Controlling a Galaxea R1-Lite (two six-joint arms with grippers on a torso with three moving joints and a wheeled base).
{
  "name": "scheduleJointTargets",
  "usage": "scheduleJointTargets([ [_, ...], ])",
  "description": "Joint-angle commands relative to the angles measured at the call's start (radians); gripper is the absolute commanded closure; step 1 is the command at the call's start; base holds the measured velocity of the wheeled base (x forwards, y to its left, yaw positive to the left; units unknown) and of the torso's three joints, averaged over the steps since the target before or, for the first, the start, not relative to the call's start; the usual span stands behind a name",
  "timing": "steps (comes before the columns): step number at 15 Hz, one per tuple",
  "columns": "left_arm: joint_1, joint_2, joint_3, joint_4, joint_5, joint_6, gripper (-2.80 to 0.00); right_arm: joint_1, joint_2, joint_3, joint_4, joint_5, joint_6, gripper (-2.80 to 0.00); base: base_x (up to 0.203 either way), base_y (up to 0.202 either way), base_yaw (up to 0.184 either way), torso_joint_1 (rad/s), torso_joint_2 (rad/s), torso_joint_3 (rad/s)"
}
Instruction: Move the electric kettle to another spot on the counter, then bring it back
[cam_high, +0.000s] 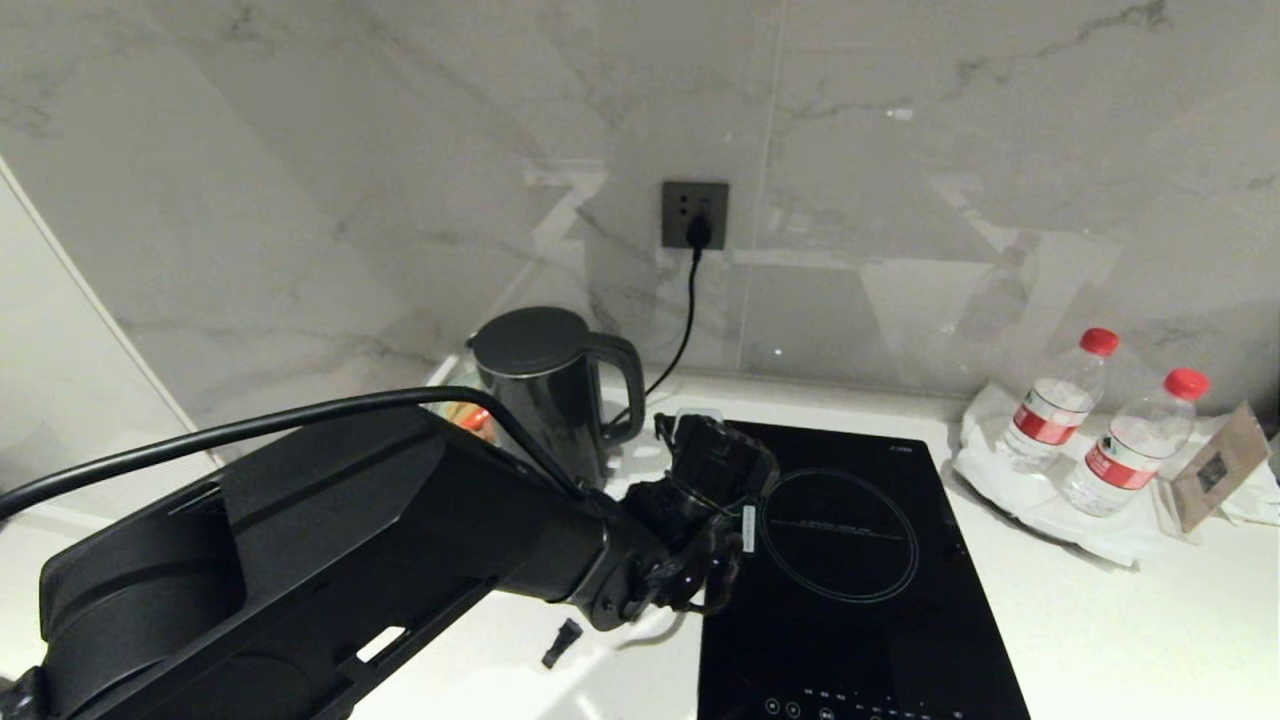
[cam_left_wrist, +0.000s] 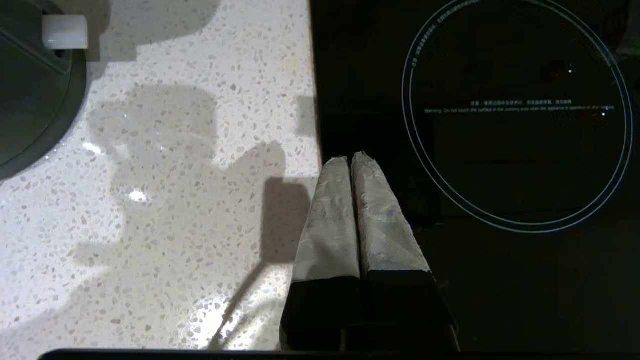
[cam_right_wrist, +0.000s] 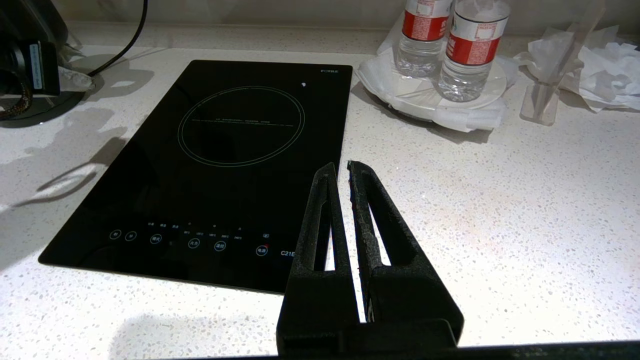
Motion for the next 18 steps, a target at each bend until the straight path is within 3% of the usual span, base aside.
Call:
scheduleJointTargets([
  [1, 0.000, 0.014, -0.010, -0.001, 0.005, -0.003, 0.00, 0.000, 0.001, 0.000, 0.000, 0.000, 0.000, 0.00, 0.000, 0.000, 0.000, 0.000, 0.00, 0.000],
  [2, 0.000, 0.015, -0.010, -0.001, 0.005, -0.001, -2.80, 0.000, 0.002, 0.000, 0.000, 0.000, 0.000, 0.00, 0.000, 0.000, 0.000, 0.000, 0.00, 0.000],
  [5, 0.010, 0.030, -0.030, -0.008, 0.005, 0.051, -2.80, 0.000, 0.002, 0.000, 0.000, 0.000, 0.000, 0.00, 0.000, 0.000, 0.000, 0.000, 0.00, 0.000],
  [9, 0.019, 0.096, -0.111, -0.004, 0.008, 0.062, -2.80, 0.000, 0.000, 0.000, 0.000, 0.000, 0.000, 0.00, 0.000, 0.000, 0.000, 0.000, 0.00, 0.000],
  [18, 0.092, 0.249, -0.338, -0.002, 0.103, 0.159, -2.80, 0.000, 0.002, 0.000, 0.000, 0.000, 0.000, 0.00, 0.000, 0.000, 0.000, 0.000, 0.00, 0.000],
])
